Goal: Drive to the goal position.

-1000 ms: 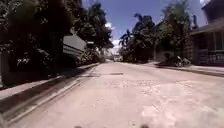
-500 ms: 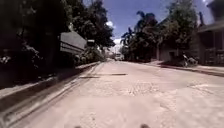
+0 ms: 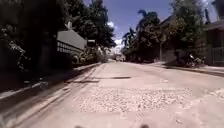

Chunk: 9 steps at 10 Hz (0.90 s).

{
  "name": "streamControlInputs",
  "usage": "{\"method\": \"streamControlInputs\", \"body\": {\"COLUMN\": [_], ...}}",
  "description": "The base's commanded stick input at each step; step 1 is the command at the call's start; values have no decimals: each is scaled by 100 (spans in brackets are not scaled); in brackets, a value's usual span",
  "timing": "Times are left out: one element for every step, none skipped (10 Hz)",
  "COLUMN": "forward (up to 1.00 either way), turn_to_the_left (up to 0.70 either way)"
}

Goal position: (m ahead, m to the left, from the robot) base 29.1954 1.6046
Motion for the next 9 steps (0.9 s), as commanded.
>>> {"method": "streamControlInputs", "body": {"forward": [100, 100, 100, 100, 100, 100, 100, 100, 100], "turn_to_the_left": [0, 0, 0, 0, 0, 0, 0, 0, -27]}}
